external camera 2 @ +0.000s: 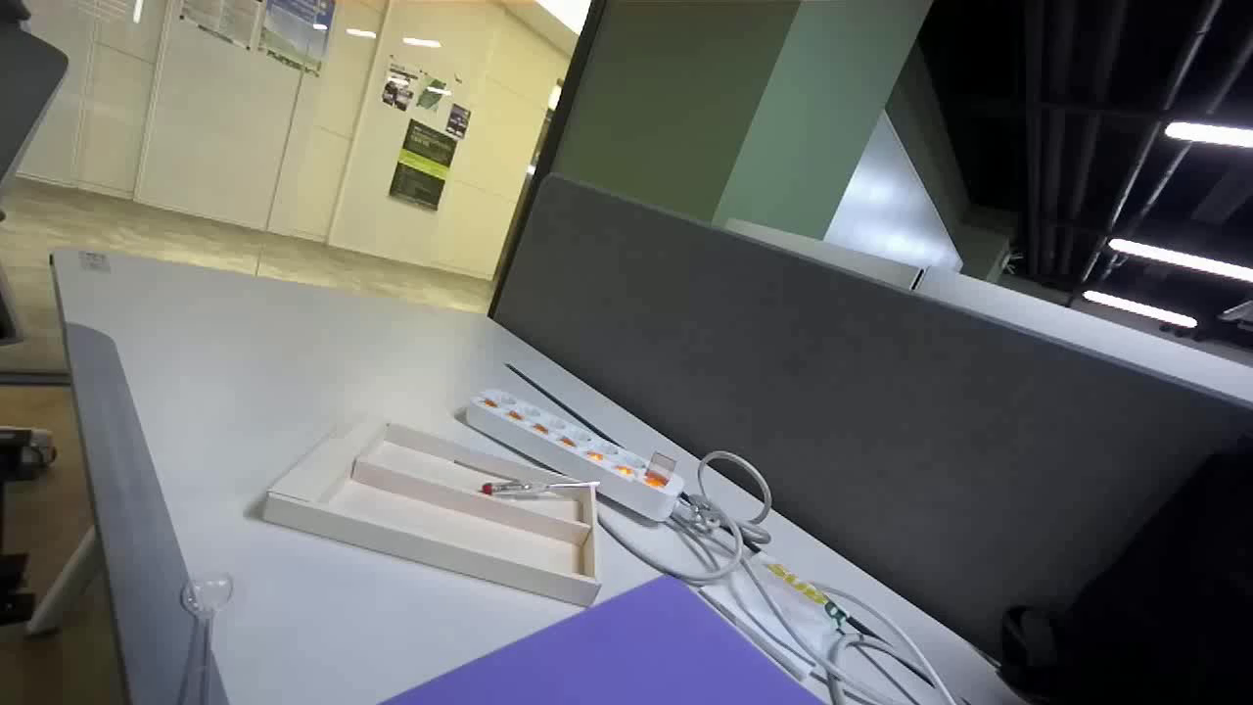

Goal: Pick the pen from the box and put it on the table

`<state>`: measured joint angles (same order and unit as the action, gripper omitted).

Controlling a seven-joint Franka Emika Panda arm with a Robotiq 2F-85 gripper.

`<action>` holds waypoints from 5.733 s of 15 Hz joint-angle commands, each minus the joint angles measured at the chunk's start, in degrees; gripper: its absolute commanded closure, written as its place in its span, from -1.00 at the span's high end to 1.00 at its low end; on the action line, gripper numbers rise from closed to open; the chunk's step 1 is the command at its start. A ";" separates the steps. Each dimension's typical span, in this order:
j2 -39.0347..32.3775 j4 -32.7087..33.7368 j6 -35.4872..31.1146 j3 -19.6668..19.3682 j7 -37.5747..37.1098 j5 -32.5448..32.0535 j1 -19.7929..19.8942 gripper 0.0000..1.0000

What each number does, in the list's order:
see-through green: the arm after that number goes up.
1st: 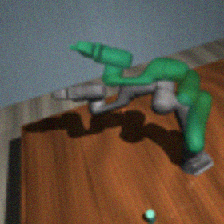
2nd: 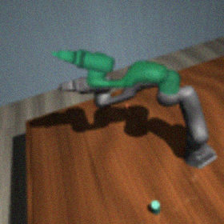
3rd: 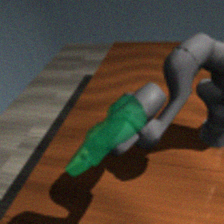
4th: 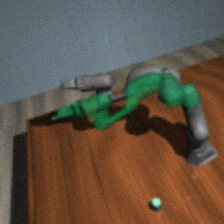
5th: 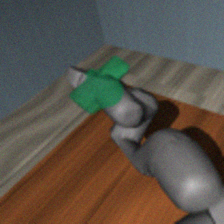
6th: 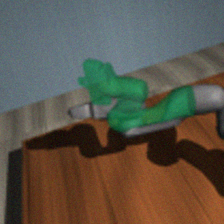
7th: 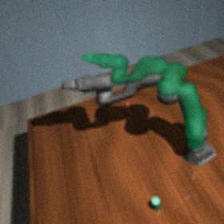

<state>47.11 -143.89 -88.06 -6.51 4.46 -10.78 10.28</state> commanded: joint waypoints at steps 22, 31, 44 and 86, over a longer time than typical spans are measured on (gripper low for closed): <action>-16.02 -2.51 -25.13 2.91 -10.15 -0.28 -1.33 1.00; -47.01 6.05 -43.08 7.64 -7.72 7.48 -8.57 1.00; -64.53 19.75 -43.96 11.03 -1.74 14.28 -13.83 1.00; -79.05 25.41 -67.58 10.53 -4.21 2.67 -19.72 -0.93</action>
<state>-35.88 -116.70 -155.46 3.55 0.10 -9.67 -10.61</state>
